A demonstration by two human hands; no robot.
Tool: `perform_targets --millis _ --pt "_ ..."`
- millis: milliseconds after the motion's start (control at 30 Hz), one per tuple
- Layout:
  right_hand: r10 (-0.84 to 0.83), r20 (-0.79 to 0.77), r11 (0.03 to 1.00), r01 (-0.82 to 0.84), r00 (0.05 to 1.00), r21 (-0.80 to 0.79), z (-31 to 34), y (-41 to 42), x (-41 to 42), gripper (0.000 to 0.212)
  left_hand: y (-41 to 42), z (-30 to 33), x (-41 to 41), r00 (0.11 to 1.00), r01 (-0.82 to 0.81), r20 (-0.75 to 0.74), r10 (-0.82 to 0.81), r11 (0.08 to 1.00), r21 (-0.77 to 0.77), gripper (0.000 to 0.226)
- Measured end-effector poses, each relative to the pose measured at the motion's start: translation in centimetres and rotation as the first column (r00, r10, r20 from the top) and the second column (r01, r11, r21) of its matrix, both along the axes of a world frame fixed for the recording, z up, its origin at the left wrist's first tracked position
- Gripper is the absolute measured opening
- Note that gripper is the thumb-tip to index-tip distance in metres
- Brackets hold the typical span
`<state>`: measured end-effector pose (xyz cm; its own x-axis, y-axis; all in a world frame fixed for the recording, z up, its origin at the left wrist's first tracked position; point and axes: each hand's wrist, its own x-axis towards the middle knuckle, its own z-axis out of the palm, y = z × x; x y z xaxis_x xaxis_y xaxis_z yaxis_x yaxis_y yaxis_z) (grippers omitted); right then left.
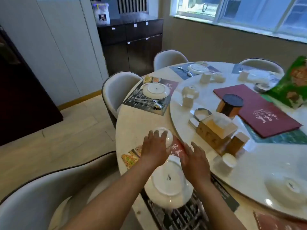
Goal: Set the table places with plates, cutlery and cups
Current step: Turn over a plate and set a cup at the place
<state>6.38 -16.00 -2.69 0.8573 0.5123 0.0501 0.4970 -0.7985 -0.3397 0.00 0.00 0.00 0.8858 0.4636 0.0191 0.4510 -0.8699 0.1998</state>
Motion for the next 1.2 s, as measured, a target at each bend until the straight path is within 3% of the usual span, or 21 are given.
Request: perform_targets --millis 233,333,500,567,633,733,800,900,1000,1200 --pt "0.106 -0.069 0.980 -0.116 0.992 -0.164 -3.6 3.6 8.0 0.048 2.5 -4.7 8.3 0.941 -0.159 -0.316 0.120 0.982 -0.099 0.096" --pt "0.093 -0.050 0.987 -0.099 0.994 -0.126 -4.4 3.8 8.6 0.044 3.3 -5.9 9.3 0.938 -0.174 -0.320 0.135 0.980 -0.096 0.100" --pt "0.081 -0.016 0.994 -0.082 0.997 -0.074 -5.4 3.5 8.1 0.046 4.1 -5.9 8.9 0.975 -0.156 -0.178 0.132 0.980 -0.126 0.098" --pt "0.077 -0.023 0.995 -0.078 0.997 -0.069 -5.4 3.4 8.1 0.047 4.6 -5.4 8.4 0.968 -0.246 -0.028 0.251 0.915 -0.319 0.097" --pt "0.077 -0.033 0.994 -0.079 0.996 -0.073 -5.5 3.4 8.0 0.049 4.8 -4.7 7.9 0.896 -0.301 0.102 0.433 0.758 -0.579 0.088" --pt "0.074 -0.022 0.994 -0.076 0.997 -0.076 -5.6 3.3 7.7 0.051 4.9 -4.1 7.6 0.737 -0.268 0.102 0.668 0.428 -0.863 0.076" --pt "0.072 -0.036 0.993 -0.075 0.997 -0.094 -5.5 3.3 7.6 0.052 4.9 -4.2 7.4 0.667 -0.242 0.046 0.744 0.275 -0.931 0.070" --pt "0.076 -0.060 0.991 -0.083 0.995 -0.107 -5.4 3.3 7.6 0.054 4.7 -4.6 7.2 0.627 -0.242 0.023 0.779 0.223 -0.944 0.072" --pt "0.083 -0.069 0.991 -0.090 0.994 -0.104 -5.2 3.2 7.5 0.056 4.4 -4.7 7.3 0.625 -0.260 0.032 0.780 0.246 -0.934 0.078" --pt "0.096 -0.085 0.988 -0.105 0.992 -0.109 -4.9 3.0 7.3 0.059 4.1 -5.8 7.8 0.635 -0.336 0.020 0.772 0.300 -0.893 0.050"
